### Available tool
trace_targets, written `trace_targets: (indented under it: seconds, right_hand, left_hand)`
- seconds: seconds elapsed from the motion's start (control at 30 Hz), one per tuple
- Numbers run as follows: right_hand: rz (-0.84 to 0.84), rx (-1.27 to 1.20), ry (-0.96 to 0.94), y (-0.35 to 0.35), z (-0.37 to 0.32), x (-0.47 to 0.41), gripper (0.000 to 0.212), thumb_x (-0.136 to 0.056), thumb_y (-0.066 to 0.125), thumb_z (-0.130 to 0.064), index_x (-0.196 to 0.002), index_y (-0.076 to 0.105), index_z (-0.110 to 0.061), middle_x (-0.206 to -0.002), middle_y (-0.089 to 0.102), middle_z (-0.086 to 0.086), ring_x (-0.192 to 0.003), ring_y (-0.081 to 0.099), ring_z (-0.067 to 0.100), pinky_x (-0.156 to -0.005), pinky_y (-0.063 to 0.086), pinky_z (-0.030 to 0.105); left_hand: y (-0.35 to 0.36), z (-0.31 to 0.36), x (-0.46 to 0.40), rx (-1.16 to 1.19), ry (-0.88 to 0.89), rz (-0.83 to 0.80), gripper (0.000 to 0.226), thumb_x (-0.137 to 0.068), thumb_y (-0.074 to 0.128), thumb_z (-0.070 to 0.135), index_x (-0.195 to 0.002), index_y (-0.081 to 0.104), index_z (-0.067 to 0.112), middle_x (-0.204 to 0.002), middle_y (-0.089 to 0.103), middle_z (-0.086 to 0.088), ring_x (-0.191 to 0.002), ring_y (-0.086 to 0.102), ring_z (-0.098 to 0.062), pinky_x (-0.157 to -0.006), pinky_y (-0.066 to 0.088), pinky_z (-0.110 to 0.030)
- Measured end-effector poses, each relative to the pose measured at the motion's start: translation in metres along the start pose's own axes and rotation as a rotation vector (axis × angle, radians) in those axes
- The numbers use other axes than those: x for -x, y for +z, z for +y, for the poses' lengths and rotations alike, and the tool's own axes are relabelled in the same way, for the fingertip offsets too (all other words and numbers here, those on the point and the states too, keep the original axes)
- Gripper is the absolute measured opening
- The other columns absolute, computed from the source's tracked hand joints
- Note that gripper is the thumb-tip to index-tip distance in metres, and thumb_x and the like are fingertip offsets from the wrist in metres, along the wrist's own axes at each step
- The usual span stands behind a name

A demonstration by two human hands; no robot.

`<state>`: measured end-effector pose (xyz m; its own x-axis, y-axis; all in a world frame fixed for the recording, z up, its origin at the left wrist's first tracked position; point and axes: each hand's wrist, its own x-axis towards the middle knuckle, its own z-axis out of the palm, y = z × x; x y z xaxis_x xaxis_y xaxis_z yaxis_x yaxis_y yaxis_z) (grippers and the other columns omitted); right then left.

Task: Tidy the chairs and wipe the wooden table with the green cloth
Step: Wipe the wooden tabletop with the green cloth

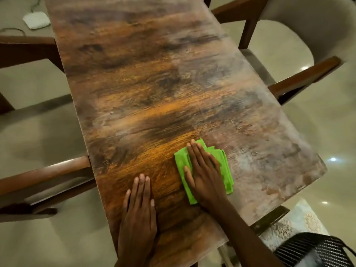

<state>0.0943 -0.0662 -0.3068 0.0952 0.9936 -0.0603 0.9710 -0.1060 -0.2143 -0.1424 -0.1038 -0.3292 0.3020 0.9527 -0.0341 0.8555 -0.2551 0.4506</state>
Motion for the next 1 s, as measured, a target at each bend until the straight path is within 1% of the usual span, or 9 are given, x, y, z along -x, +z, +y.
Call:
trace_targets:
  seconds: [0.1,0.2,0.3,0.4,0.53,0.67,0.8,0.9,1.0]
  right_hand:
    - [-0.001,0.021,-0.024,0.0,0.007,0.0,0.07,-0.112,0.04,-0.044,-0.171,0.009,-0.023,-0.179,0.002,-0.006,-0.164,0.002,0.01,-0.13,0.018,0.042]
    - [-0.02,0.024,-0.017,-0.001,0.016,0.048,0.071,-0.112,0.038,-0.045,-0.171,0.007,-0.021,-0.179,-0.001,-0.004,-0.165,0.0,0.013,-0.131,0.013,0.039]
    - [-0.039,0.041,-0.024,-0.003,0.028,0.096,0.073,-0.11,0.04,-0.046,-0.171,0.01,-0.02,-0.179,0.001,-0.003,-0.165,0.003,0.015,-0.129,0.015,0.04]
    - [-0.047,0.05,-0.045,-0.004,0.039,0.113,0.073,-0.108,0.041,-0.047,-0.171,0.013,-0.02,-0.179,0.004,-0.003,-0.165,0.006,0.015,-0.127,0.017,0.04]
    - [-0.022,0.025,-0.112,-0.006,0.043,0.081,0.073,-0.11,0.042,-0.044,-0.171,0.011,-0.019,-0.179,0.002,-0.003,-0.165,0.004,0.013,-0.129,0.015,0.04]
    - [0.046,0.055,-0.121,-0.002,0.052,-0.006,0.069,-0.111,0.034,-0.045,-0.171,0.012,-0.017,-0.179,0.006,-0.001,-0.165,0.006,0.013,-0.13,0.018,0.041]
    - [0.032,0.056,-0.111,-0.003,0.054,-0.068,0.068,-0.111,0.024,-0.048,-0.17,0.014,-0.015,-0.179,0.009,0.002,-0.165,0.008,0.016,-0.131,0.016,0.041]
    - [0.034,0.036,-0.139,-0.006,0.058,-0.055,0.068,-0.112,0.025,-0.047,-0.17,0.013,-0.014,-0.179,0.007,0.003,-0.165,0.007,0.017,-0.131,0.015,0.043]
    - [-0.002,0.032,-0.14,-0.01,0.066,-0.003,0.068,-0.113,0.029,-0.046,-0.171,0.007,-0.016,-0.179,0.0,0.002,-0.165,0.001,0.016,-0.132,0.015,0.043]
  left_hand:
    - [-0.002,-0.003,0.001,-0.037,-0.022,-0.03,0.062,-0.111,0.024,0.032,-0.17,0.014,0.016,-0.178,0.012,0.0,-0.165,0.011,-0.016,-0.132,0.009,-0.036]
    - [-0.003,0.005,0.002,-0.086,-0.029,-0.041,0.063,-0.11,0.025,0.031,-0.17,0.013,0.015,-0.178,0.012,-0.001,-0.165,0.01,-0.016,-0.131,0.013,-0.041]
    - [-0.006,0.012,0.002,-0.113,-0.047,-0.046,0.063,-0.11,0.025,0.03,-0.17,0.015,0.014,-0.178,0.013,-0.001,-0.165,0.01,-0.017,-0.132,0.013,-0.04]
    - [-0.008,0.016,0.002,-0.116,-0.062,-0.054,0.063,-0.11,0.024,0.032,-0.17,0.014,0.015,-0.178,0.012,0.0,-0.165,0.009,-0.016,-0.133,0.007,-0.035]
    - [-0.006,0.014,0.0,-0.098,-0.075,-0.056,0.064,-0.11,0.024,0.032,-0.17,0.012,0.016,-0.178,0.009,0.001,-0.165,0.007,-0.015,-0.133,0.002,-0.032]
    - [-0.004,0.015,0.002,-0.092,-0.057,-0.046,0.064,-0.109,0.027,0.029,-0.17,0.013,0.015,-0.178,0.01,-0.001,-0.165,0.008,-0.017,-0.133,0.009,-0.041]
    - [-0.006,0.015,0.003,-0.082,-0.047,-0.026,0.064,-0.109,0.031,0.026,-0.17,0.016,0.014,-0.178,0.011,-0.002,-0.165,0.01,-0.018,-0.133,0.012,-0.043]
    - [-0.007,0.018,0.003,-0.078,-0.047,-0.03,0.064,-0.109,0.032,0.026,-0.17,0.016,0.013,-0.178,0.012,-0.002,-0.165,0.011,-0.018,-0.132,0.013,-0.045]
    - [-0.008,0.019,0.003,-0.103,-0.034,-0.028,0.063,-0.11,0.03,0.026,-0.17,0.015,0.012,-0.178,0.012,-0.004,-0.165,0.011,-0.019,-0.131,0.015,-0.047]
